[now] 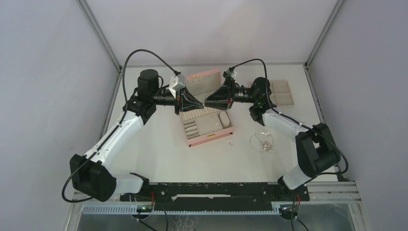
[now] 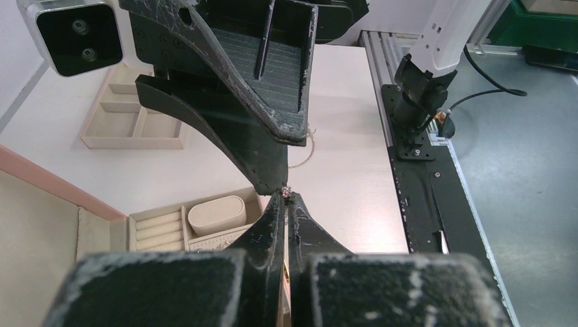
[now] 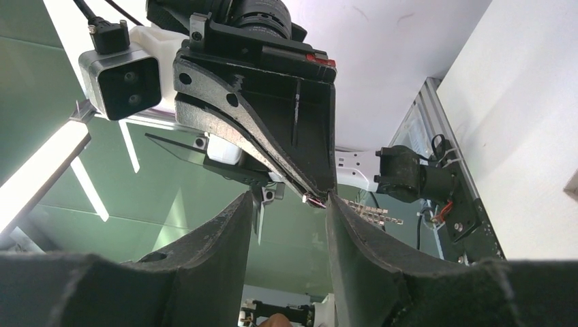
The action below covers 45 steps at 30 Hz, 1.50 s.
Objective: Organize the mixed jewelry
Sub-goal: Adjust the jewelry.
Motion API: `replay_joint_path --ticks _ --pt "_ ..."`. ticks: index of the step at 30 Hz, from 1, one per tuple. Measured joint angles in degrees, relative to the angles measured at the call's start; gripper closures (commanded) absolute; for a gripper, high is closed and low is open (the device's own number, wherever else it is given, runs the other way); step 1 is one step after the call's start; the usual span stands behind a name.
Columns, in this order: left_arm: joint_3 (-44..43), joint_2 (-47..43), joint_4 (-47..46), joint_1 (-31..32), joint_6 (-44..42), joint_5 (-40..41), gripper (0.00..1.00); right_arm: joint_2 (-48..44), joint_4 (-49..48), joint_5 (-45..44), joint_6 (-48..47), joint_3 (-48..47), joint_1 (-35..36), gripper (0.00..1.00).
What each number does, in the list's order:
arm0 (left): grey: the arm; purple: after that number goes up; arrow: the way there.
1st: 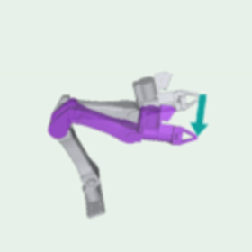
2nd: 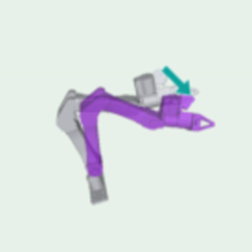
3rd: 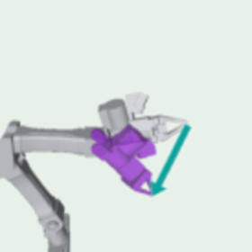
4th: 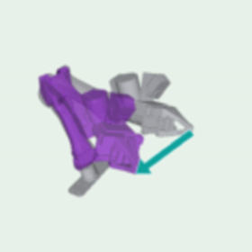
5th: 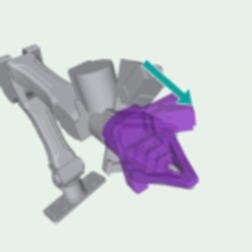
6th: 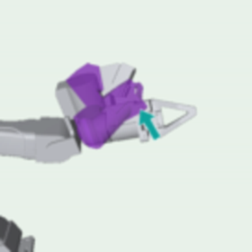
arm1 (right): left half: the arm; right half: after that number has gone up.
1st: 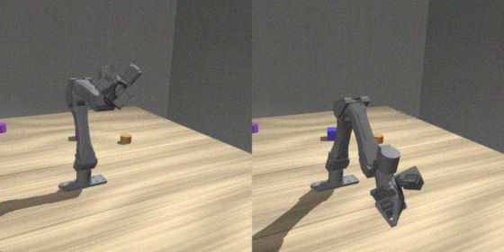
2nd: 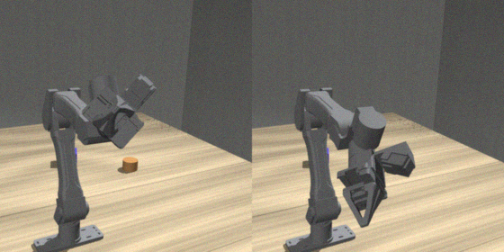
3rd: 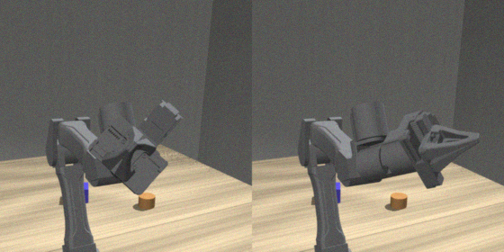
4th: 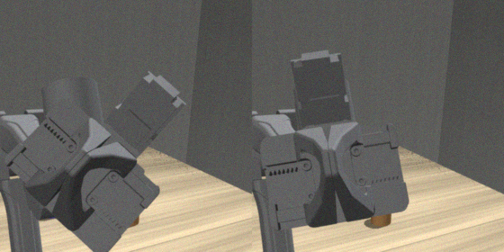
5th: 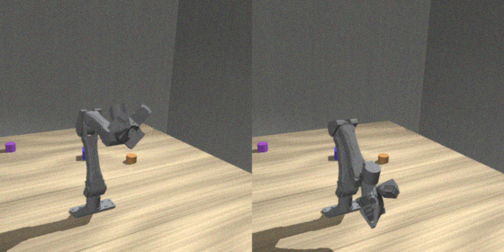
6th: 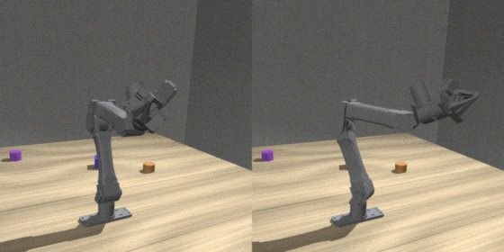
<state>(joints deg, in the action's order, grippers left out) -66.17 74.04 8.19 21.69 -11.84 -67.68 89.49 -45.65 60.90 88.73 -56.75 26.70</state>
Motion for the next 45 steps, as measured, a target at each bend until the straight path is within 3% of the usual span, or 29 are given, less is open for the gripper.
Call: replay_joint_path --ticks 21,31,45 --pt "0.0 0.52 0.04 -0.02 0.0 -0.04 1.0 0.0 -0.02 0.72 0.24 0.0 -0.48 0.49" --pt "0.0 0.52 0.07 -0.13 0.02 -0.04 1.0 0.0 0.7 0.76 -0.42 0.0 -0.46 0.64" --pt "0.0 0.52 0.33 -0.22 0.04 0.07 1.0 0.44 1.77 1.31 -0.94 0.0 0.76 0.7"
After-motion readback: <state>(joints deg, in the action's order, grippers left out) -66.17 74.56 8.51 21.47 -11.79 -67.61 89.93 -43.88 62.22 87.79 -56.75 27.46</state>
